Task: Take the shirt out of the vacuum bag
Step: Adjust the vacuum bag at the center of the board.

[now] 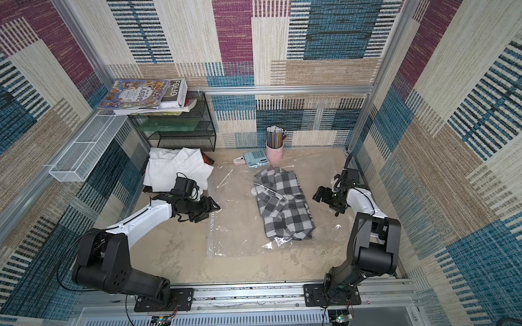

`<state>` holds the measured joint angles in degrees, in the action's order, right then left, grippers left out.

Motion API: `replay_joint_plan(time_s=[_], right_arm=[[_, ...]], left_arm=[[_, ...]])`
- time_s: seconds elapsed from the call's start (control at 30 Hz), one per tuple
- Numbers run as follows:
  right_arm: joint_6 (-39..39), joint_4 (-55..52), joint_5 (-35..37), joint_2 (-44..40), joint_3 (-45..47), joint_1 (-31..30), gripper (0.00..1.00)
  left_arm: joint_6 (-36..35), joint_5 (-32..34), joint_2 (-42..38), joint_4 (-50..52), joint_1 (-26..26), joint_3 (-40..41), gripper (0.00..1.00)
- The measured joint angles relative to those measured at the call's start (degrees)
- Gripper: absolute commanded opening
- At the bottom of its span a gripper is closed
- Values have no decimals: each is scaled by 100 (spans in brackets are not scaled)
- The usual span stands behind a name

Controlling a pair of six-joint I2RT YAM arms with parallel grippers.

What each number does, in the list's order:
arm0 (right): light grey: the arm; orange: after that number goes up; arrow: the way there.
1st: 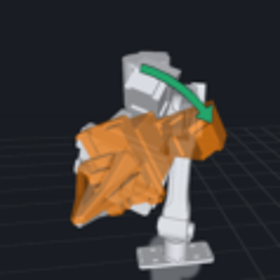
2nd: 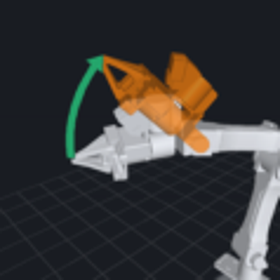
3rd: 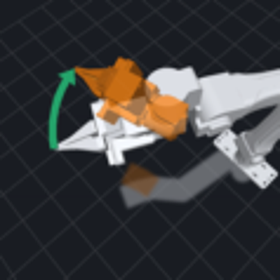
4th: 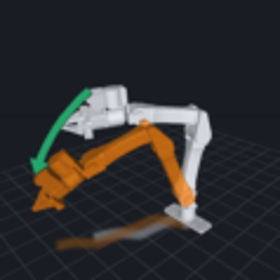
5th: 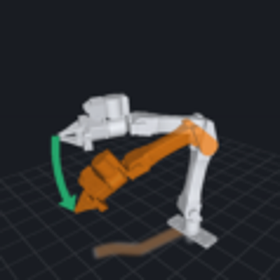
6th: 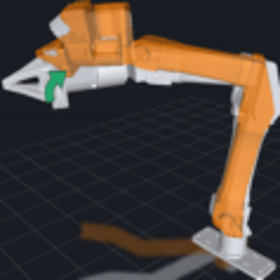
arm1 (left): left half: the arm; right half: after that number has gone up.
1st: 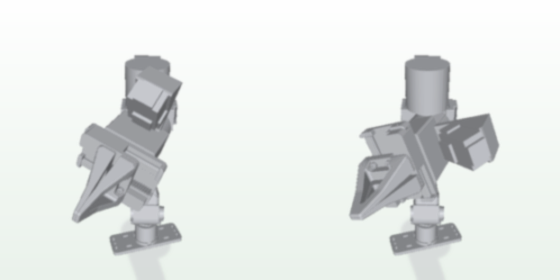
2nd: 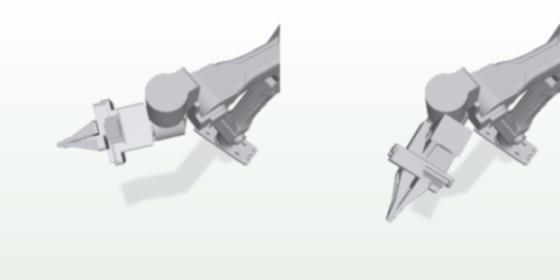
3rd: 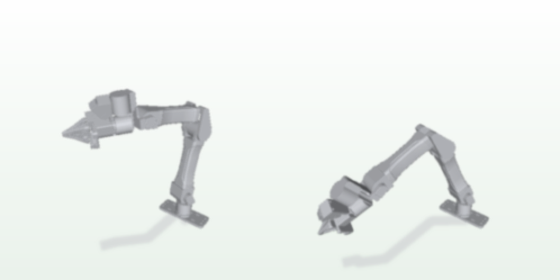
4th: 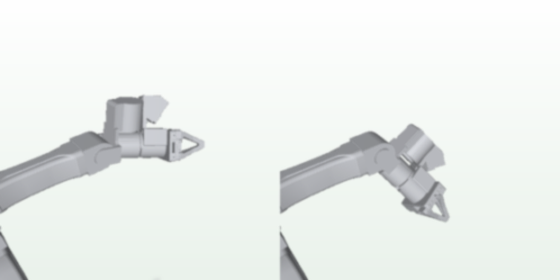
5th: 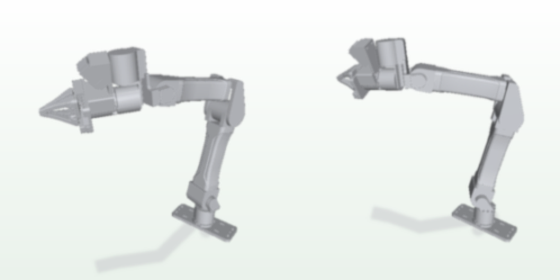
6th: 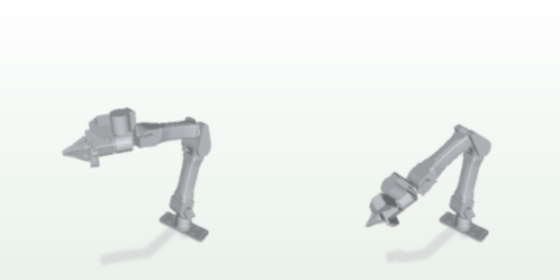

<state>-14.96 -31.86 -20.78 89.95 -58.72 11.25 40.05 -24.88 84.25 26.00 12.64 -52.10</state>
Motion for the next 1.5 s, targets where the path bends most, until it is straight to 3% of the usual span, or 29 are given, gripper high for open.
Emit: replay_joint_plan(time_s=[0.2,0.37,0.53,0.67,0.9,1.03,1.23,1.5], right_arm=[[-4,52,-70,15,22,-332,96],[-24,105,-133,68,-4,-568,96],[-24,186,-243,177,-111,-1161,96],[-50,216,-286,267,-101,-1541,96],[-131,304,-280,326,79,-1646,96],[-144,308,-260,247,144,-1515,96],[-107,267,-208,81,219,-1029,96],[-136,46,133,-66,-470,787,96]], left_arm=[[129,525,-763,260,4,197,76],[129,1180,-1198,634,-136,385,55],[22,1270,-719,608,-153,529,48],[26,984,-243,66,-133,483,43],[-2,197,846,-892,275,-28,45],[0,-269,1095,-1244,501,-157,49],[-57,-739,1001,-1303,621,-166,64],[-173,-1032,1137,-1425,623,26,72]])
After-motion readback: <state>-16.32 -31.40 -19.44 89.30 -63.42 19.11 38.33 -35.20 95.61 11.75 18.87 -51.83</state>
